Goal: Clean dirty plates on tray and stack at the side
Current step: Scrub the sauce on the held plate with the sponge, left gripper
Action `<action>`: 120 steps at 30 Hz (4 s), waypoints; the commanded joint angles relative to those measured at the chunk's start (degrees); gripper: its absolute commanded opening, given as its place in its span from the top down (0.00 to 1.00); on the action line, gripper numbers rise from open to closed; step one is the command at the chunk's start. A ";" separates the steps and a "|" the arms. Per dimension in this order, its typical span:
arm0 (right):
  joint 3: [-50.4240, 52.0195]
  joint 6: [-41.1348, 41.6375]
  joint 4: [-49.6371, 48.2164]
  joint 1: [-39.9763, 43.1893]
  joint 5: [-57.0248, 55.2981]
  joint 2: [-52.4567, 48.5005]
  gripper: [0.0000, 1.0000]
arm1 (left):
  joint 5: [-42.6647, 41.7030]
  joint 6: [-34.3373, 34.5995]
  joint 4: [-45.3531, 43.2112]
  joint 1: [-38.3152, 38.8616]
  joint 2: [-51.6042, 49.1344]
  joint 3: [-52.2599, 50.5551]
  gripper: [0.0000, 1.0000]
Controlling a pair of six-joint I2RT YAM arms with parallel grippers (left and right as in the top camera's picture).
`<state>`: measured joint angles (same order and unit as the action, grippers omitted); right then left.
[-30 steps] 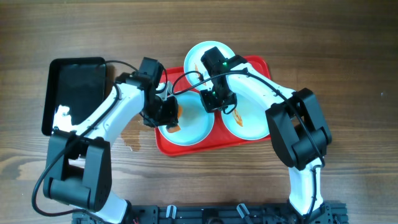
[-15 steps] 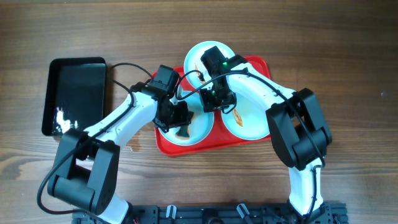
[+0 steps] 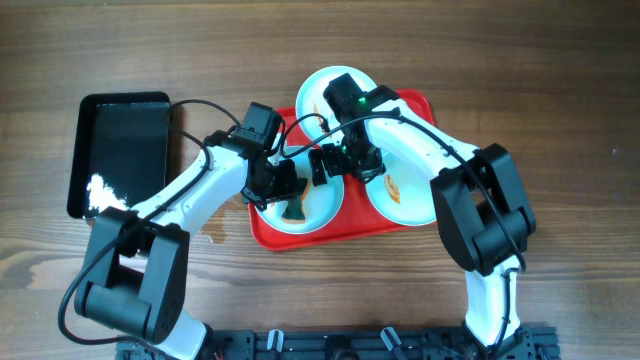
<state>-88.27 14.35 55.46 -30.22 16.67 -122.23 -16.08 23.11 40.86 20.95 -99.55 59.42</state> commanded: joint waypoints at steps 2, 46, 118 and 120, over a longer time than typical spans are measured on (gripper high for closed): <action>1.33 0.68 0.35 0.85 -1.81 -2.05 0.01 | -1.05 0.09 0.28 -0.07 0.22 -0.20 0.61; 1.40 2.80 -0.35 0.81 0.09 -2.05 0.96 | -0.74 0.55 -1.73 3.39 1.27 -0.17 0.96; 1.40 2.82 -1.79 0.83 0.11 -2.05 0.96 | 8.41 -5.09 -10.27 7.26 1.81 -5.09 0.62; 1.40 2.84 -1.79 0.83 0.11 -2.05 0.96 | 9.64 -5.07 -10.25 7.52 1.81 -5.09 0.66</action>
<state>-87.44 16.71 53.98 -29.52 16.91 -122.80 -8.67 19.16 30.79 27.40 -97.12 54.70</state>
